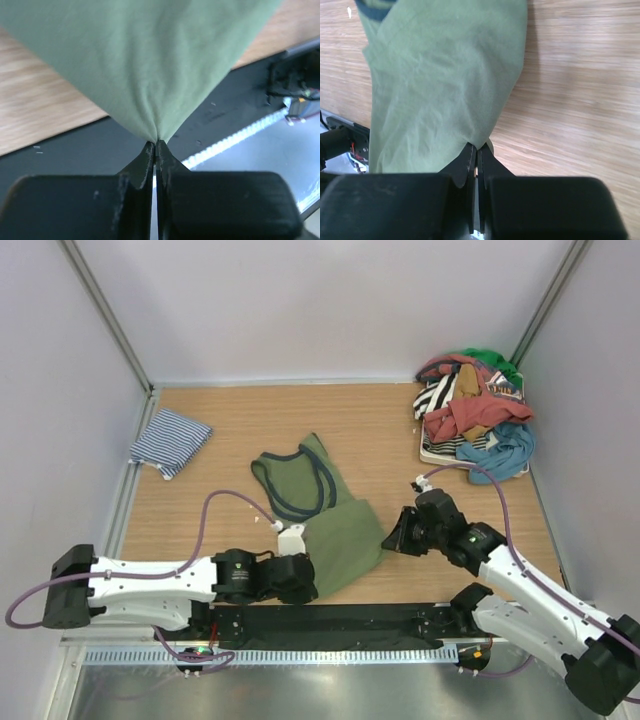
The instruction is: Fold and stack the tank tops
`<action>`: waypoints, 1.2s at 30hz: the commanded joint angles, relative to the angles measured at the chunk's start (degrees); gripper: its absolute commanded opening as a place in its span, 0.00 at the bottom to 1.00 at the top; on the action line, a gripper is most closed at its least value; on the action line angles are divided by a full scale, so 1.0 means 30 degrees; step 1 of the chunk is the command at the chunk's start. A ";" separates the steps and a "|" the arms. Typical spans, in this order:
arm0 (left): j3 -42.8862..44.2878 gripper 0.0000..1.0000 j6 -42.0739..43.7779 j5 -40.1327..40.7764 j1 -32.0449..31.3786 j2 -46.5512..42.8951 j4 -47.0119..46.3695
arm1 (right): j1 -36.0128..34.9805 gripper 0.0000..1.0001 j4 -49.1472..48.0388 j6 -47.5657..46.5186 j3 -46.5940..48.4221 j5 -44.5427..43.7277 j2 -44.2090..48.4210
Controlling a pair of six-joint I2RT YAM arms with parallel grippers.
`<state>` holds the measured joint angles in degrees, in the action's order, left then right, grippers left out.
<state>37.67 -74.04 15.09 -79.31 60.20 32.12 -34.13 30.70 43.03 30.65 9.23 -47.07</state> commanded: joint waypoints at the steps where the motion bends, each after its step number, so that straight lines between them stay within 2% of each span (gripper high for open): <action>1: 0.2348 0.00 -0.1072 0.1940 -0.1745 0.1256 0.0280 | -0.0079 0.01 0.2036 -0.0132 0.1586 -0.1553 0.0893; 7: 0.4578 0.00 -0.1219 0.2792 -0.3269 0.3309 0.0309 | -0.0078 0.01 0.4264 -0.0426 0.3374 -0.2988 0.2006; 13: 0.4613 0.00 -0.1423 0.2674 -0.3447 0.3255 -0.0363 | -0.0050 0.01 0.5059 -0.0717 0.4748 -0.3898 0.2390; 20: 0.4406 0.00 -0.1570 0.3496 -0.3009 0.1176 0.0103 | -0.0078 0.01 0.4271 -0.1741 0.7269 -0.4397 -0.0912; 29: 0.4610 0.00 -0.0080 0.1185 0.0592 -0.0937 0.0718 | -0.0020 0.01 0.3450 -0.2886 1.1810 -0.4017 -0.5517; 36: 0.4788 0.00 0.1474 -0.1042 0.5070 -0.1757 0.1334 | -0.0020 0.01 0.2835 -0.3472 1.4564 -0.3489 -0.9092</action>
<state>50.37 -72.97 15.29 -67.88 56.58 34.54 -34.17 42.96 34.65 70.08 -1.63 -72.05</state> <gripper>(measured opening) 0.004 0.059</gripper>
